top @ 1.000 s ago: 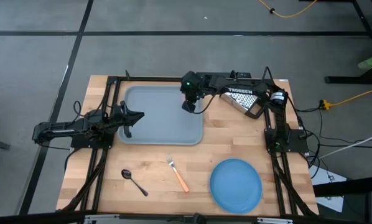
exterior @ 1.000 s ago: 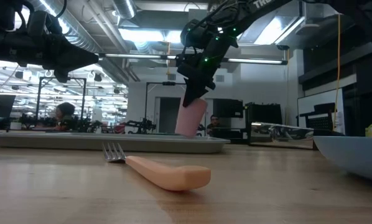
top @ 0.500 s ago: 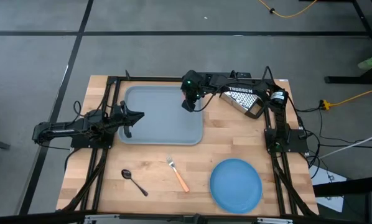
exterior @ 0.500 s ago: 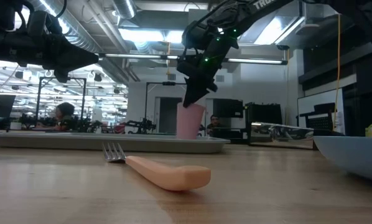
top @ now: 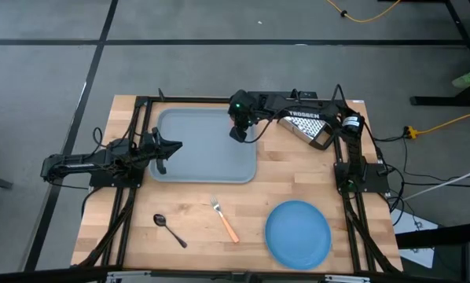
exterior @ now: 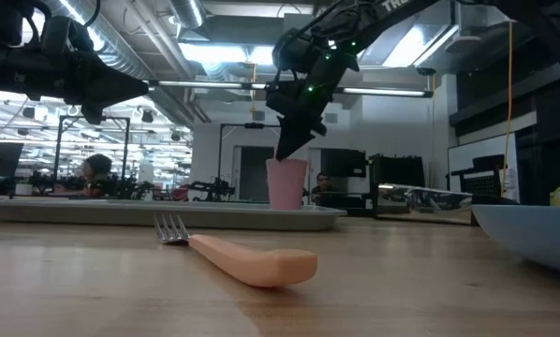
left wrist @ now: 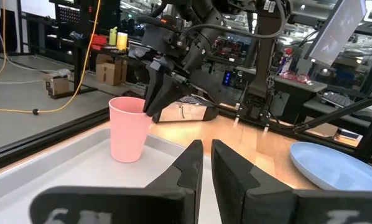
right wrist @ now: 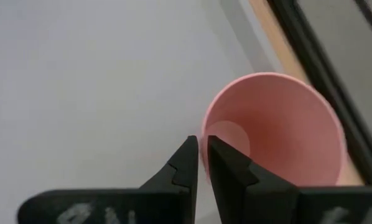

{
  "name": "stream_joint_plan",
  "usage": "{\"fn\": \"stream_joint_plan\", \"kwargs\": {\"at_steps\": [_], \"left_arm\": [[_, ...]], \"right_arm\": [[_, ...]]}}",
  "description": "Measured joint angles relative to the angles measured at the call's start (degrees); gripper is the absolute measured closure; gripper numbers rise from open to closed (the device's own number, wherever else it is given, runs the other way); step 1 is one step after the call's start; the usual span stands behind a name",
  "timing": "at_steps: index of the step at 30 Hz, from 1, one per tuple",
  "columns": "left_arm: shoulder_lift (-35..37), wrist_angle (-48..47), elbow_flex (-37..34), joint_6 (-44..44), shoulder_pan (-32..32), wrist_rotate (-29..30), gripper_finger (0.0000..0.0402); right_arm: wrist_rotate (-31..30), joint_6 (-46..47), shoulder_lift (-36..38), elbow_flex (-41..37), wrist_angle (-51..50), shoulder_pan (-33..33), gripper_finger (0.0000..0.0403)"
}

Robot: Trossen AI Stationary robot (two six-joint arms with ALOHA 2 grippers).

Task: Pick and place plate/cup/fork/spoon on tray
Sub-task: Put the pink cup to the top right of the serving tray, then put the blue plate to the bottom left of the pink cup on the serving tray

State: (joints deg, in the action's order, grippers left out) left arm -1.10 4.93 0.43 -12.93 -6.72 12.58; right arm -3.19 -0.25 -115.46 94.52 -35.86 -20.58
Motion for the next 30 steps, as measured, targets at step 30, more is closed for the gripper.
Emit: {"fn": "stream_joint_plan", "kwargs": {"at_steps": [30], "left_arm": [[0.0, 0.0, 0.0, 0.0, 0.0, 0.0, 0.0374]], "right_arm": [[6.4, 21.1, 6.6, -0.1, -22.3, 19.6, 0.0290]]}}
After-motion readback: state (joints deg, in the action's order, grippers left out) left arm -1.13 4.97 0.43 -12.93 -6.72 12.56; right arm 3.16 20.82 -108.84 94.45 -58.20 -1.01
